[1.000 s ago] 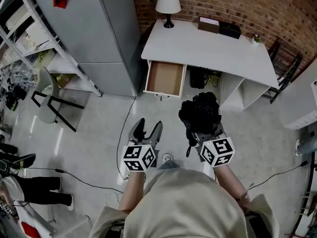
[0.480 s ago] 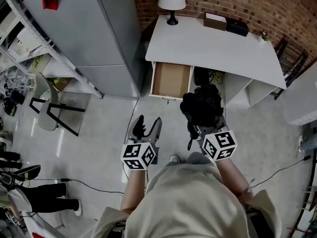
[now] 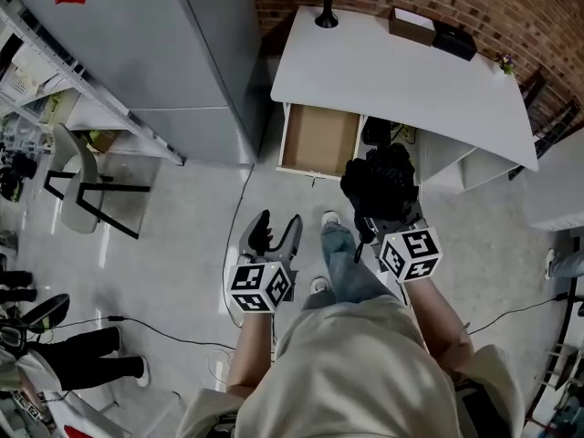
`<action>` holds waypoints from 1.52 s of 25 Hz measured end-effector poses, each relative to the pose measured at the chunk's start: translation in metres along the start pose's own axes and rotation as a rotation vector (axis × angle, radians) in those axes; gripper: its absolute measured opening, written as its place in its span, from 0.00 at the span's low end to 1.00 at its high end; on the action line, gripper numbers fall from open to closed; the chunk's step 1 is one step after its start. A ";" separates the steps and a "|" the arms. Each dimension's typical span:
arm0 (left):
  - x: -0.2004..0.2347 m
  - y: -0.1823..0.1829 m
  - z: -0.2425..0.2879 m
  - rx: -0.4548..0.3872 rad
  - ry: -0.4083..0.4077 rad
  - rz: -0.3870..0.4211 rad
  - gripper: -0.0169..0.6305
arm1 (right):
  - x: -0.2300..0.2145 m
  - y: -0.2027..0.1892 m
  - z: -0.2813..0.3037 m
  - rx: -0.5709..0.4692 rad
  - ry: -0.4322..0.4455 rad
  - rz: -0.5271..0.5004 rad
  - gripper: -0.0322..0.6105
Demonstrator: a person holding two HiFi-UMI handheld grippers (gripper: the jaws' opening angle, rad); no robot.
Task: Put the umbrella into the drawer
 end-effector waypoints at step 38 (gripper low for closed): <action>0.126 -0.070 0.220 0.217 0.197 -0.128 0.46 | -0.069 -0.248 0.339 0.545 0.495 -0.308 0.43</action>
Point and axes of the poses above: the fingertips, and each gripper's own axes: z forward along the fingers, x to its left, y out of its top, the point moved 7 cm from there along -z, backward along the fingers, and after that the axes turned 11 degrees about -x, right-handed, at the moved point
